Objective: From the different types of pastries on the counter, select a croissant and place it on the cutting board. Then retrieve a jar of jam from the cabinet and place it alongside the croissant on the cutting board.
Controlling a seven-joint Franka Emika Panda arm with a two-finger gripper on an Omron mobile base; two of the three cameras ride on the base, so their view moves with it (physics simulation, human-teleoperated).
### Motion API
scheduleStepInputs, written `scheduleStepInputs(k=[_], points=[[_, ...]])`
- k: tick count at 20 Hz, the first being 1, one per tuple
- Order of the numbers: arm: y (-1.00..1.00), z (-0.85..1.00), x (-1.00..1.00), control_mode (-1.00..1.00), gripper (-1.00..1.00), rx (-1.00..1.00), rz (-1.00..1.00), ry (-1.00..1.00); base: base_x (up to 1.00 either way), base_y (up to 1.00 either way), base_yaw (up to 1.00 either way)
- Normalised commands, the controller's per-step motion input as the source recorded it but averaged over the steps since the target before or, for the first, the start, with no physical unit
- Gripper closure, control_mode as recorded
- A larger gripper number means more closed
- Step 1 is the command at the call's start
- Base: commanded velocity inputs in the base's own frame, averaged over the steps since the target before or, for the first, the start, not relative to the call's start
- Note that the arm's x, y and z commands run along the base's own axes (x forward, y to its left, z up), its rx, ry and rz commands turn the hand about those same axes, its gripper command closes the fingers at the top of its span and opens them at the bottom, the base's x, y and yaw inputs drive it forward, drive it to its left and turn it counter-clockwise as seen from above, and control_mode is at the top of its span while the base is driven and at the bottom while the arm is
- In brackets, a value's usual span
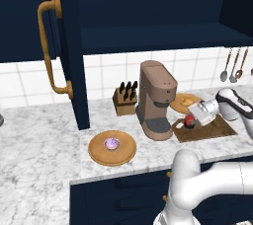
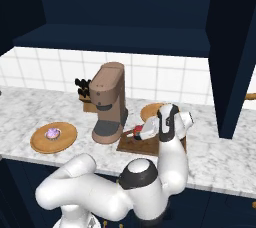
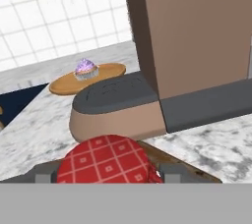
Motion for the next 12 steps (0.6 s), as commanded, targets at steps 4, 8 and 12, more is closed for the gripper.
scheduleStepInputs(k=[4,8,12], points=[[-0.10,-0.51,0.06,-1.00,1.00,0.00,0.00,0.00,0.00,0.00,0.00],[-0.01,-0.26,0.14,-1.00,1.00,0.00,-0.01,0.13,0.00,0.00,0.00],[0.00,-0.14,0.06,-1.00,1.00,0.00,0.00,0.01,0.00,0.00,0.00]])
